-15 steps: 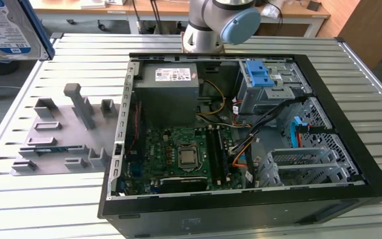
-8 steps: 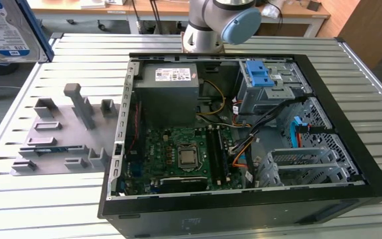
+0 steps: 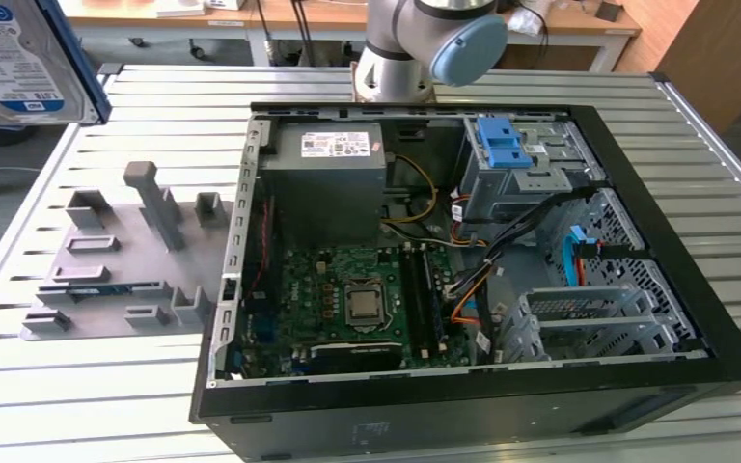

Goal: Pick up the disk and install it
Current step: 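Pick up the disk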

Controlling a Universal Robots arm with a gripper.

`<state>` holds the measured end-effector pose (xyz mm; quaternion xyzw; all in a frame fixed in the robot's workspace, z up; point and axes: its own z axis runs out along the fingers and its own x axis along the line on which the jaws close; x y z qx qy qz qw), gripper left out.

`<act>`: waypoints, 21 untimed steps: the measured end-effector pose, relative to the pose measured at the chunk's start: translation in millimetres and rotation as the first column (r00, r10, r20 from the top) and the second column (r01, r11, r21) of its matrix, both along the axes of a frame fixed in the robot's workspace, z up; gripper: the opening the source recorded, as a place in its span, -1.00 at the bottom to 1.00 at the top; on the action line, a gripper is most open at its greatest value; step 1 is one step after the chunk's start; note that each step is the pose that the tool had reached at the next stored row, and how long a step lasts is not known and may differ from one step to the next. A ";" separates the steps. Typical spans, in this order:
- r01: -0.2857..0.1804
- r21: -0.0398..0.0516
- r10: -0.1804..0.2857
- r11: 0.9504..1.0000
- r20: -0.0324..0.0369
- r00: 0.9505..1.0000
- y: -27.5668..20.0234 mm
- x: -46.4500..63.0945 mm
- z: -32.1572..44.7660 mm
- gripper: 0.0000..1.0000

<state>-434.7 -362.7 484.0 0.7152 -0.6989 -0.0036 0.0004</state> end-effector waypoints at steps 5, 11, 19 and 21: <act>0.000 -0.001 0.000 1.000 0.000 1.000 -3.1 5.3 0.0 -0.27; 0.000 -0.002 0.000 1.000 0.000 1.000 -7.5 12.1 0.0 -0.27; 0.000 -0.003 0.000 1.000 0.000 1.000 -12.5 21.7 0.0 -0.27; 0.001 -0.003 -0.001 1.000 0.000 1.000 -13.5 24.2 0.0 -0.27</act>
